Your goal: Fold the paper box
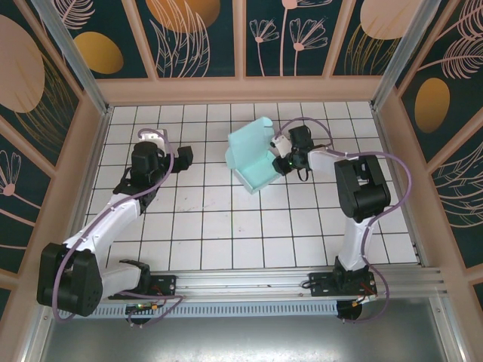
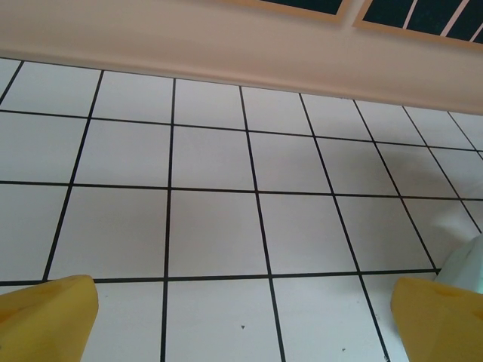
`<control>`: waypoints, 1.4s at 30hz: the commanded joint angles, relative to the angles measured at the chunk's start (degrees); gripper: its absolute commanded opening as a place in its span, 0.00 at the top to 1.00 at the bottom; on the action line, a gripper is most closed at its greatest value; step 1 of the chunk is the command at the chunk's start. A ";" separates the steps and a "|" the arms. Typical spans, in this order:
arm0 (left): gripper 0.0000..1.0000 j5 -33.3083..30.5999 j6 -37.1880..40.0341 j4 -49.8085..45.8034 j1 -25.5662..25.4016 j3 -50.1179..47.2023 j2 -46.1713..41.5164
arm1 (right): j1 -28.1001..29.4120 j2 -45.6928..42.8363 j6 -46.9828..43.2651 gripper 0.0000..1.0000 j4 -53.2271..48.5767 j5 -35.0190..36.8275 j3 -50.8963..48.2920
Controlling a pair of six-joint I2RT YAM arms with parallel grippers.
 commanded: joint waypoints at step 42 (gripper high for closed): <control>0.01 18.04 -2.48 7.98 -2.82 6.28 14.26 | -2.24 -26.94 38.82 0.40 22.86 8.77 -22.94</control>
